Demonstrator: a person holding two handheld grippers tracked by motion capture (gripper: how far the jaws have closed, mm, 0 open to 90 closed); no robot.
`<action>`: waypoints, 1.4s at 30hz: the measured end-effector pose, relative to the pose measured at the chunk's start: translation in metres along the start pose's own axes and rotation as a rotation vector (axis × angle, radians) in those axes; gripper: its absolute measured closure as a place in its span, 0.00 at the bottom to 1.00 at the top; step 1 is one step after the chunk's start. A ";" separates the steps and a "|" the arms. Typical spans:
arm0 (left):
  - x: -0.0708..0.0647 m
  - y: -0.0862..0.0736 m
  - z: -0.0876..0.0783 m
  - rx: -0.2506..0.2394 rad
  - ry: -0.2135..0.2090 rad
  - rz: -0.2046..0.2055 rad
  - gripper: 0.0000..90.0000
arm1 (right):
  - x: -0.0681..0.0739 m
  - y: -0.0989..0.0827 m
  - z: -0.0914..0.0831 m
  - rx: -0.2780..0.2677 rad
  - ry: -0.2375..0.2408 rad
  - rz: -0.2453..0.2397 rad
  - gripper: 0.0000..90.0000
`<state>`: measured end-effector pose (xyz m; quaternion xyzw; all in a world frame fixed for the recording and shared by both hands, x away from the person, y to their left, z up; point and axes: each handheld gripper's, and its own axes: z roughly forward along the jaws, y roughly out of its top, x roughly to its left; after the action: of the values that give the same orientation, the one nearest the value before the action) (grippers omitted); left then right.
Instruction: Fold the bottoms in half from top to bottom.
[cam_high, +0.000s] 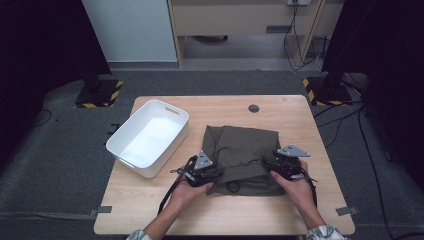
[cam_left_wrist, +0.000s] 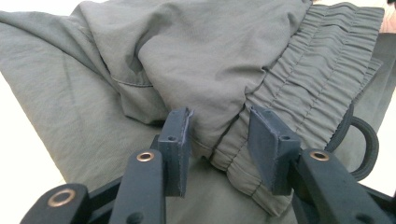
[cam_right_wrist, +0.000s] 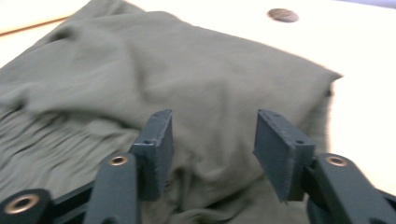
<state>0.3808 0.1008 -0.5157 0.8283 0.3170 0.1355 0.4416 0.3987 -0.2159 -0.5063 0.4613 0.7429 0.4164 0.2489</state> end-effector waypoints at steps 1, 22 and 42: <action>0.000 0.000 0.000 0.000 0.000 0.000 0.65 | -0.002 0.000 0.001 0.009 -0.005 0.001 0.57; -0.015 0.001 0.007 0.008 -0.047 0.008 0.67 | -0.019 -0.005 0.015 0.170 -0.025 -0.071 1.00; 0.016 0.043 0.008 -0.022 0.032 0.005 0.47 | -0.049 0.023 0.005 0.070 0.013 -0.025 0.45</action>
<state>0.4148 0.0883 -0.4856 0.8219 0.3205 0.1532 0.4454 0.4351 -0.2528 -0.4902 0.4576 0.7644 0.3897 0.2331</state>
